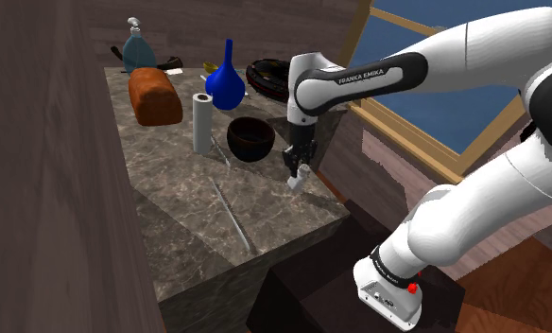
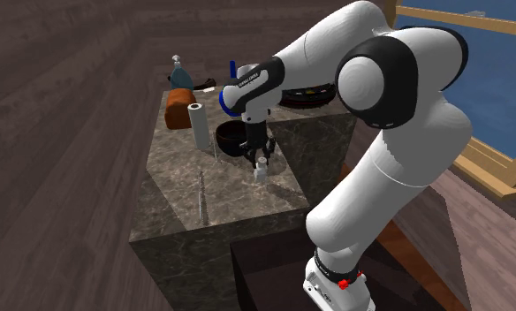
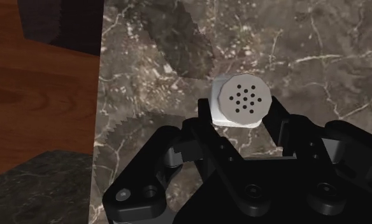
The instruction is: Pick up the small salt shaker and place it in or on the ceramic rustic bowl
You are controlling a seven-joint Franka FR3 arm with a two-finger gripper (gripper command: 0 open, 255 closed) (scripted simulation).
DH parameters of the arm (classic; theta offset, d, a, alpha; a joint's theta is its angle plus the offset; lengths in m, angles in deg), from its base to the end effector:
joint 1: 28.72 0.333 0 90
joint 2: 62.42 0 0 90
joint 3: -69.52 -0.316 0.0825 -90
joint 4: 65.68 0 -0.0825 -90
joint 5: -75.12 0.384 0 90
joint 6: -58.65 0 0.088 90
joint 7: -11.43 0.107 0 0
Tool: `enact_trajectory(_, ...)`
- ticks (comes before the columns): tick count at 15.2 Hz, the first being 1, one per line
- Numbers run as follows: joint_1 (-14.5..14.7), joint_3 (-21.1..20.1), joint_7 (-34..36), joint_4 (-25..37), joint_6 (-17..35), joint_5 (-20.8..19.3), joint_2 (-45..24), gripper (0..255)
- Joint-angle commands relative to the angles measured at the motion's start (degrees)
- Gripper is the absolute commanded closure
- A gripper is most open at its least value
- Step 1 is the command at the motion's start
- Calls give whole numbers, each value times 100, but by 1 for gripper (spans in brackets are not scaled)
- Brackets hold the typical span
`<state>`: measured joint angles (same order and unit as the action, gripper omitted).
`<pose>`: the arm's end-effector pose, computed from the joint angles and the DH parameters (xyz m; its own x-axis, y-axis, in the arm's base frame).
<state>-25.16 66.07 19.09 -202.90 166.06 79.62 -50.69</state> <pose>0.4238 0.0581 0.3743 0.9479 -0.0458 -0.3152 -0.0515 -0.9986 -0.0097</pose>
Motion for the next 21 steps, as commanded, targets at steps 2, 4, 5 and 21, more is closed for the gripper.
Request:
enact_trajectory(2, 1, 3, 13, 115, -254, 0, 137, 255)
enact_trajectory(4, 0, 6, 20, 210, -416, -2, 204, 255)
enact_trajectory(5, 0, 8, 24, 260, -497, -3, 236, 255)
enact_trajectory(21, -8, 36, 81, 1207, -1763, -16, 556, 255)
